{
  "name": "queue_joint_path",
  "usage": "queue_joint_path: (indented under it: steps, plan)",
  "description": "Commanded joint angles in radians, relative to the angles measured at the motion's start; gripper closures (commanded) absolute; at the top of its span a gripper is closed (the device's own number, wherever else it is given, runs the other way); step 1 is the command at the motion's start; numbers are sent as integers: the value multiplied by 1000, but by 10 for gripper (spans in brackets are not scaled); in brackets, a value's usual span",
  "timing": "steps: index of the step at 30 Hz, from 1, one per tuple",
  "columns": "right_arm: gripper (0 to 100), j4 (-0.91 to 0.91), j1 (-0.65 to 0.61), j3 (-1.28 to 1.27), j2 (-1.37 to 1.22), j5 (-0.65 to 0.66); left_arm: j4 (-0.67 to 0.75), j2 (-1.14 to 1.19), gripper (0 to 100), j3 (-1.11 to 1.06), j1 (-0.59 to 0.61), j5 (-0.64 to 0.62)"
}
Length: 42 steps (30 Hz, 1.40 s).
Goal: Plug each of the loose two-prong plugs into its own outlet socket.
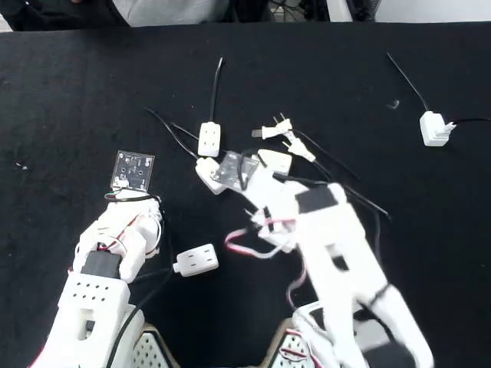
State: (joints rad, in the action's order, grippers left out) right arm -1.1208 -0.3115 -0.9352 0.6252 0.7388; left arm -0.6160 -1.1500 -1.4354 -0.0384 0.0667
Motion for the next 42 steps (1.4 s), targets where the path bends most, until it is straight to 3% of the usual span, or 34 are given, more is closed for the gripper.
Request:
queue_joint_path:
  steps: [1,7,14,17,23,30,35,42]
  plan:
    - [988,74,-97,-30,156,-66,8,-6,970,18,-1,9]
    - [988,259,-245,-58,157,-160,6,-6,970,44,8,3]
    - [988,528,-259,-170,64,-203,6,-6,970,74,-1,-8]
    - [988,595,-261,-194,51,-258,6,-8,970,94,-1,-92]
    - [988,595,-261,-191,51,-275,6,-78,970,87,-1,-192]
    - [988,595,-331,-199,47,-276,-48,-416,969,-30,-47,-221]
    - [988,571,-384,-197,50,-278,-80,-672,849,-154,-96,-221]
    - [988,566,-414,-199,51,-279,-78,-640,857,-156,-142,-221]
